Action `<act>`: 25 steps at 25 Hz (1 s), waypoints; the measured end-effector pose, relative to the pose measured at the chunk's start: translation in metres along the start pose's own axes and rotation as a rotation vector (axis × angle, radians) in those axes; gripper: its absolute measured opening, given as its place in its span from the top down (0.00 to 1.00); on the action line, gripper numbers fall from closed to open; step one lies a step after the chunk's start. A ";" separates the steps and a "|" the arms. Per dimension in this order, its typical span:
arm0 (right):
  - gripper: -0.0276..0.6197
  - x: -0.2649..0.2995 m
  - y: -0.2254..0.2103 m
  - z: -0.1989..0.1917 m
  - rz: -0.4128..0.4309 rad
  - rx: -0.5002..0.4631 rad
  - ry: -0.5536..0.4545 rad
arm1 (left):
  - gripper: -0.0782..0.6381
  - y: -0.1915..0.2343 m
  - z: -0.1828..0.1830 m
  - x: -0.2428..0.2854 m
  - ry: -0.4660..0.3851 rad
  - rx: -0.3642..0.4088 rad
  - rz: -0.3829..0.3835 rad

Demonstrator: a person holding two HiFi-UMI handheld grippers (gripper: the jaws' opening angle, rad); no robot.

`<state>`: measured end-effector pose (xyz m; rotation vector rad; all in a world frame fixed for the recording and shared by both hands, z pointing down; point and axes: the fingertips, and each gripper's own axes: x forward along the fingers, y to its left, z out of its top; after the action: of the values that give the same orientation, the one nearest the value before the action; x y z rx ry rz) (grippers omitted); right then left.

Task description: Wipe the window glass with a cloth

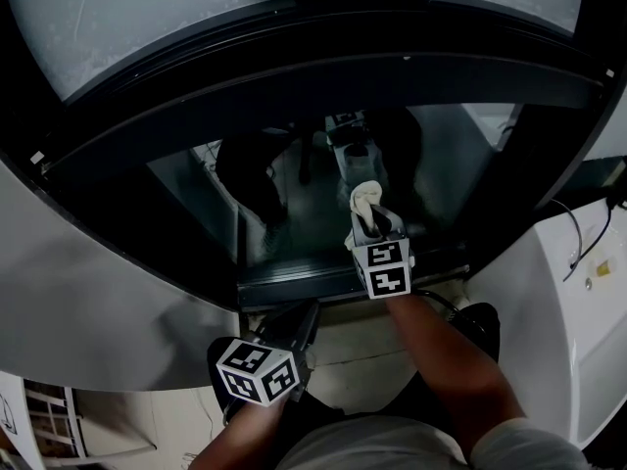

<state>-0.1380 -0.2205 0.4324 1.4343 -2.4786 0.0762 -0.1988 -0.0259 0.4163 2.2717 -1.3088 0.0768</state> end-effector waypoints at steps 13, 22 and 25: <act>0.83 -0.056 -0.014 0.030 0.312 0.030 0.010 | 0.87 -0.059 0.019 0.040 -0.033 0.054 -0.096; 0.83 -0.141 -0.020 0.051 0.352 0.021 -0.061 | 0.87 -0.090 0.038 0.039 -0.069 0.061 -0.127; 0.83 -0.163 -0.016 0.056 0.371 0.055 -0.081 | 0.87 -0.098 0.050 0.031 -0.096 0.086 -0.126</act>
<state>-0.0593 -0.1015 0.3345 0.9956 -2.7995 0.1636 -0.1120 -0.0337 0.3424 2.4521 -1.2281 -0.0202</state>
